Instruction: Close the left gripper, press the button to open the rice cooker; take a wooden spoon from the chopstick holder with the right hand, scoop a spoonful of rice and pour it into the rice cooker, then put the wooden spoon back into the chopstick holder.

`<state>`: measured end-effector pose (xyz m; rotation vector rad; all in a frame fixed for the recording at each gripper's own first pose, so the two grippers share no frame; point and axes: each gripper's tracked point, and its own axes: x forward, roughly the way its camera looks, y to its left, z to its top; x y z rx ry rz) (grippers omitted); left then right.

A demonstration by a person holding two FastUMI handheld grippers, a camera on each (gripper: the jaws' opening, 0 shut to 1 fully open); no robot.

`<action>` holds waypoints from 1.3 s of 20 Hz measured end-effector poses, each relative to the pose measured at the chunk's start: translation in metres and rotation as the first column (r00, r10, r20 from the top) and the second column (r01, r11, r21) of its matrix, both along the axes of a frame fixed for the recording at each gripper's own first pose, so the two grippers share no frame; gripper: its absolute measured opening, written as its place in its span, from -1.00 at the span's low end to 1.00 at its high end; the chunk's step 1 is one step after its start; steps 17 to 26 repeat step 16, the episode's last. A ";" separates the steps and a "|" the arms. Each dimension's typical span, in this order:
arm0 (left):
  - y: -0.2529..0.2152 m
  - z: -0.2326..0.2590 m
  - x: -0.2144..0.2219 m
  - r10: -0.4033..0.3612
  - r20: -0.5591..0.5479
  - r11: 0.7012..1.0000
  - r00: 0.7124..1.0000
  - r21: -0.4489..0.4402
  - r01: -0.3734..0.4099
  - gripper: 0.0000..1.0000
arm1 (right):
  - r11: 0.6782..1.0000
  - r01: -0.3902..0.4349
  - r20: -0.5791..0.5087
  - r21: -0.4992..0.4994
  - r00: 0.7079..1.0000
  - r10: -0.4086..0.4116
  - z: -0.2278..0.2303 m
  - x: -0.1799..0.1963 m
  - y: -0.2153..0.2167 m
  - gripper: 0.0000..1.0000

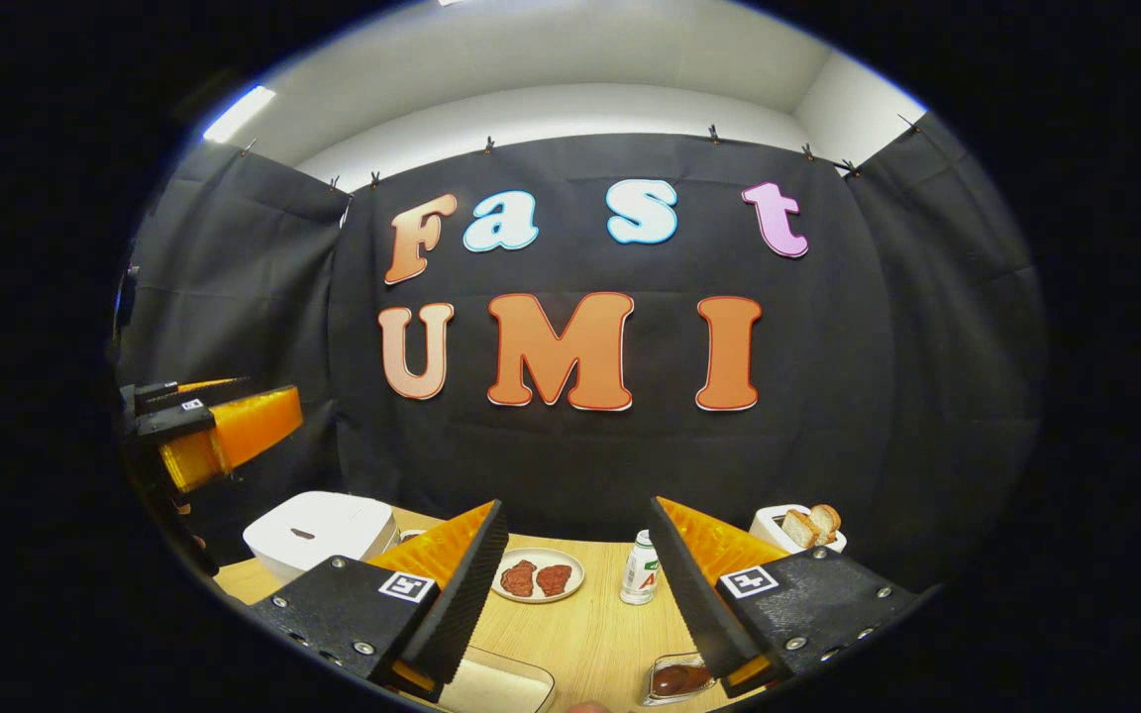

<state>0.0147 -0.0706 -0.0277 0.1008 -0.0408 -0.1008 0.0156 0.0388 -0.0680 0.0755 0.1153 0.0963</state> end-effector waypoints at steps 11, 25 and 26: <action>-0.005 -0.011 -0.002 0.011 -0.012 1.000 1.000 -0.017 -0.011 1.00 | 0.999 0.023 0.017 -0.026 1.000 -0.022 -0.006 -0.002 -0.002 0.79; -0.005 -0.014 -0.002 0.016 -0.009 1.000 1.000 -0.002 -0.016 1.00 | 0.999 0.017 0.021 -0.034 1.000 -0.017 -0.007 -0.006 0.003 0.80; -0.005 -0.014 -0.002 0.016 -0.009 1.000 1.000 -0.002 -0.016 1.00 | 0.999 0.017 0.021 -0.034 1.000 -0.017 -0.007 -0.006 0.003 0.80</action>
